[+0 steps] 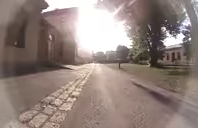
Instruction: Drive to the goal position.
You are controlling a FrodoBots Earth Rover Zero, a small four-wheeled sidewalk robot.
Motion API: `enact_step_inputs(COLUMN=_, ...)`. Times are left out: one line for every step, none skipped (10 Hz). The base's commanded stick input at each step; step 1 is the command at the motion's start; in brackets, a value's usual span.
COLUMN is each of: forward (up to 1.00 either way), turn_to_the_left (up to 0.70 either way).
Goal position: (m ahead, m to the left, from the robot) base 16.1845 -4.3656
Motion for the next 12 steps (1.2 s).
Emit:
enact_step_inputs(forward=0.44, turn_to_the_left=0.02)
enact_step_inputs(forward=0.44, turn_to_the_left=0.02)
enact_step_inputs(forward=0.44, turn_to_the_left=0.02)
enact_step_inputs(forward=0.44, turn_to_the_left=0.02)
enact_step_inputs(forward=0.44, turn_to_the_left=0.02)
enact_step_inputs(forward=0.44, turn_to_the_left=0.02)
enact_step_inputs(forward=0.44, turn_to_the_left=0.02)
enact_step_inputs(forward=0.44, turn_to_the_left=0.02)
enact_step_inputs(forward=0.44, turn_to_the_left=0.02)
enact_step_inputs(forward=0.44, turn_to_the_left=0.02)
enact_step_inputs(forward=0.44, turn_to_the_left=0.02)
enact_step_inputs(forward=0.44, turn_to_the_left=0.02)
